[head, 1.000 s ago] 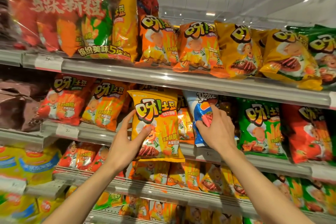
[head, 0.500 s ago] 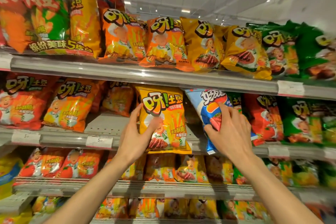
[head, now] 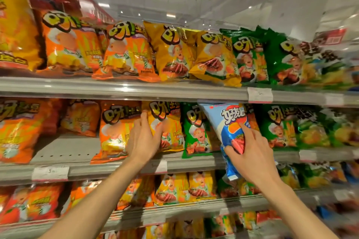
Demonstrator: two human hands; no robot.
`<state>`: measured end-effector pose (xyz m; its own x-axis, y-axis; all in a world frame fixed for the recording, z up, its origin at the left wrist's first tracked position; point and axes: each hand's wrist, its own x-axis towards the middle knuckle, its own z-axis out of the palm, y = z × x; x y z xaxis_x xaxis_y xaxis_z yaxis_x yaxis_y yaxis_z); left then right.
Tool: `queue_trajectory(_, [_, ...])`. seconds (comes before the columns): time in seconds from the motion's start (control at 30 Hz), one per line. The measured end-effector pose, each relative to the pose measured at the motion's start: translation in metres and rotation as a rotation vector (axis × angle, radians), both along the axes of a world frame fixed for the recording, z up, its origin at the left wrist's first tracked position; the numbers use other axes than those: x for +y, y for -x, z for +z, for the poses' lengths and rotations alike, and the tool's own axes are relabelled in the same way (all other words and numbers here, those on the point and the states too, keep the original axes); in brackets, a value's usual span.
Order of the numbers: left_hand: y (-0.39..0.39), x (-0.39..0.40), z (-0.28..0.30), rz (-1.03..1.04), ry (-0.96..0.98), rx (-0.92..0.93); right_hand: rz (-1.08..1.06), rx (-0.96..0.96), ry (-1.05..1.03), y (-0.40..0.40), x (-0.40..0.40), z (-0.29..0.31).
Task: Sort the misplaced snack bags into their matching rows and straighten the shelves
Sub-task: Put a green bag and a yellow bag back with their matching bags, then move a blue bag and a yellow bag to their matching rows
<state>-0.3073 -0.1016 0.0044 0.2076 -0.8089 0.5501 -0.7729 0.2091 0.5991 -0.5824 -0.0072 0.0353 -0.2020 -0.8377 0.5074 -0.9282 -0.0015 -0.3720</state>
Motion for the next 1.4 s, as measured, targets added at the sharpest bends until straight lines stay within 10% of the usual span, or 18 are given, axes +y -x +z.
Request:
queue_trajectory(0.3, [0.008,-0.007,-0.009,0.113,-0.042,-0.252,0.073,-0.065,-0.03,0.012,-0.005,0.001])
queue_trajectory(0.47, [0.005,0.018,-0.008,-0.09,0.264,-0.054,0.143,-0.103,-0.029,-0.002,-0.012,0.001])
queue_trajectory(0.67, [0.025,0.054,0.009,-0.626,-0.338,0.684,0.282,-0.189,-0.022,-0.042,-0.017,0.001])
queue_trajectory(0.87, [0.01,0.072,0.021,-0.7,-0.447,0.964,0.441,-0.218,-0.044,-0.088,-0.018,-0.007])
queue_trajectory(1.4, [-0.04,0.091,0.0,-0.602,-0.251,0.946,0.632,-0.433,-0.065,-0.13,-0.021,-0.018])
